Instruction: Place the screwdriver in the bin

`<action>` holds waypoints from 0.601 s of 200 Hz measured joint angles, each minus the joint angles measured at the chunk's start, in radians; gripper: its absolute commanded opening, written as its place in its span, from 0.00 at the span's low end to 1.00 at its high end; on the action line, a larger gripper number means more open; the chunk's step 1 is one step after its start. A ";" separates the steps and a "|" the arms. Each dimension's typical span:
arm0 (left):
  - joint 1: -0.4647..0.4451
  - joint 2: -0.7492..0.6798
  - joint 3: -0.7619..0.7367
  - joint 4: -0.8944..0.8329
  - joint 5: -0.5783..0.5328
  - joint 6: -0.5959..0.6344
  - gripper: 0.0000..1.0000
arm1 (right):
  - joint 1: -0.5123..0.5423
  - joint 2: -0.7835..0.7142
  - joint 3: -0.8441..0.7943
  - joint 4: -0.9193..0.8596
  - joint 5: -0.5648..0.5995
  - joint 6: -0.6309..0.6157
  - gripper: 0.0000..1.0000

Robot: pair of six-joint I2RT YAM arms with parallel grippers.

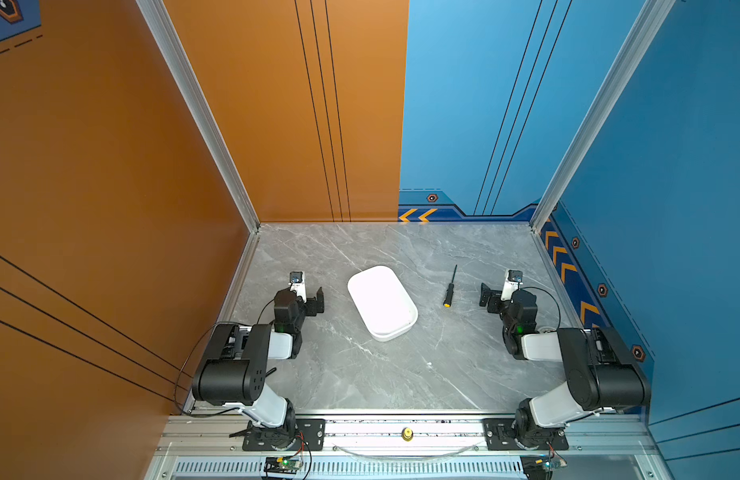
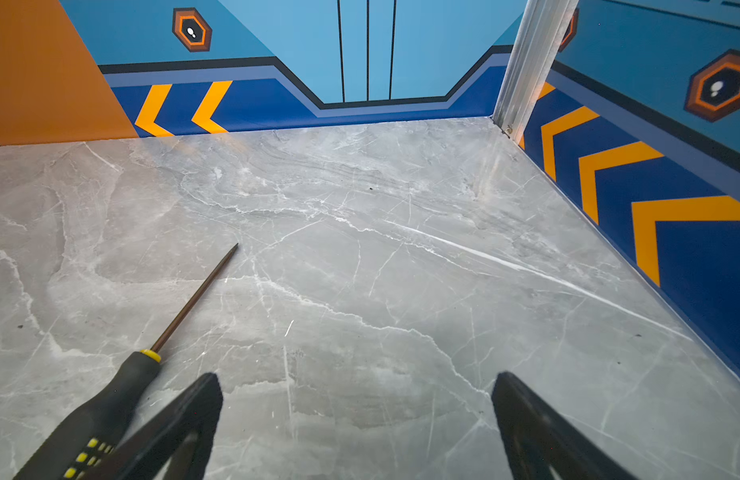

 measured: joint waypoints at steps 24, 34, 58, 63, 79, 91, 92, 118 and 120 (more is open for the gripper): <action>0.000 0.000 0.000 0.000 0.000 0.000 0.98 | 0.000 0.000 0.000 0.000 0.000 0.000 1.00; 0.000 0.000 0.000 0.000 0.000 0.000 0.98 | 0.000 0.000 0.000 0.000 0.000 0.000 1.00; 0.000 0.000 0.000 0.000 0.000 0.000 0.98 | 0.000 0.000 0.000 0.000 0.000 0.000 1.00; 0.000 0.000 0.000 0.000 0.000 0.000 0.98 | 0.000 0.000 0.000 0.000 0.000 0.000 1.00; 0.000 0.000 0.000 0.000 0.000 0.000 0.98 | 0.000 0.000 0.000 0.000 0.000 0.000 1.00; 0.000 0.000 0.000 0.000 0.000 0.000 0.98 | 0.000 0.000 0.000 0.000 0.000 0.000 1.00; 0.000 0.000 0.000 0.000 0.000 0.000 0.98 | 0.000 0.000 0.000 0.000 0.000 0.000 1.00; 0.000 0.000 0.000 0.000 0.000 0.000 0.98 | 0.000 0.000 0.000 0.000 0.006 0.000 1.00; 0.000 0.000 0.000 0.000 0.000 0.000 0.98 | 0.000 0.000 0.000 0.000 0.008 0.000 1.00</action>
